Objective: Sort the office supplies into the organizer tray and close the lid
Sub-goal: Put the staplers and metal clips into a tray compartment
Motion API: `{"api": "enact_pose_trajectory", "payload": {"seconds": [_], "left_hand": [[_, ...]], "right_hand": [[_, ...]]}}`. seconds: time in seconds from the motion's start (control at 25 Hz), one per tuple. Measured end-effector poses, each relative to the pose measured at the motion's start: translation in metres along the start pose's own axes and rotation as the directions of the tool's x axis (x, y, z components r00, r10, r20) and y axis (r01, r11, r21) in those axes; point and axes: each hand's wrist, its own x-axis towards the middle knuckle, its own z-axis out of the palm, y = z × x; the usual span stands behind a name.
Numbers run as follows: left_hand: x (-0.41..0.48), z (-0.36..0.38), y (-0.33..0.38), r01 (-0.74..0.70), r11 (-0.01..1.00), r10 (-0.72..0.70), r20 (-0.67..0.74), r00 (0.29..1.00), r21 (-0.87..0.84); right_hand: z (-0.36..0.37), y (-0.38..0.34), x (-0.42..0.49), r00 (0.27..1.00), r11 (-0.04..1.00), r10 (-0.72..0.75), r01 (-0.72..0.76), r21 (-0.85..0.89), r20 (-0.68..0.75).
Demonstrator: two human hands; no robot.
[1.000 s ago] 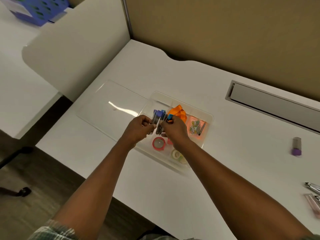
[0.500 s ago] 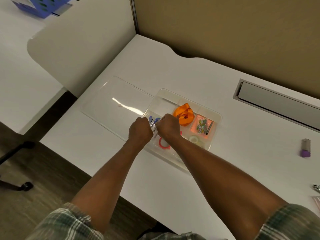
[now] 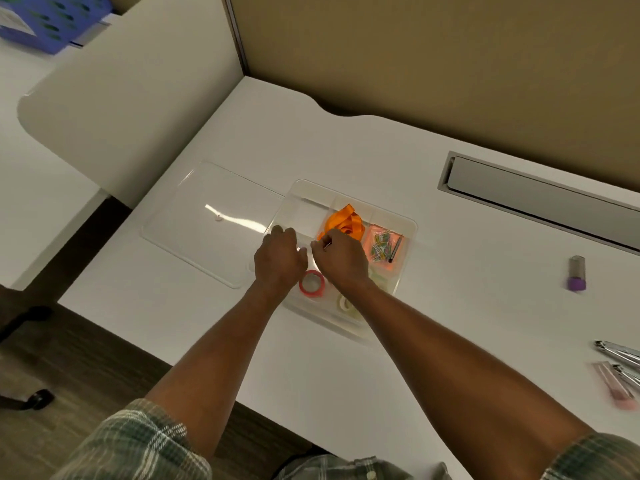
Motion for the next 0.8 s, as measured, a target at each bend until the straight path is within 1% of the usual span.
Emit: {"api": "enact_pose_trajectory", "payload": {"seconds": [0.08,0.24,0.48,0.64,0.8], "left_hand": [[-0.001,-0.005,0.033,-0.094,0.995,0.094,-0.001,0.996,-0.038],[-0.01,-0.001,0.103,-0.245,0.963,0.245,-0.01,0.969,-0.109],[-0.044,0.033,0.202,-0.403,0.906,0.409,0.022,0.912,-0.129],[-0.076,0.064,0.27,-0.469,0.871,0.483,0.085,0.871,-0.148],[-0.115,0.098,0.33,-0.547,0.823,0.567,0.146,0.811,-0.157]], "right_hand": [[-0.02,0.016,-0.008,0.999,1.0,0.018,-0.017,0.025,-0.045],[-0.07,0.055,-0.021,0.977,0.987,0.137,-0.121,0.102,-0.162],[-0.149,0.136,-0.057,0.921,0.964,0.254,-0.219,0.148,-0.294],[-0.193,0.199,-0.089,0.881,0.944,0.327,-0.287,0.166,-0.34],[-0.23,0.264,-0.124,0.825,0.905,0.426,-0.379,0.195,-0.372]]}}
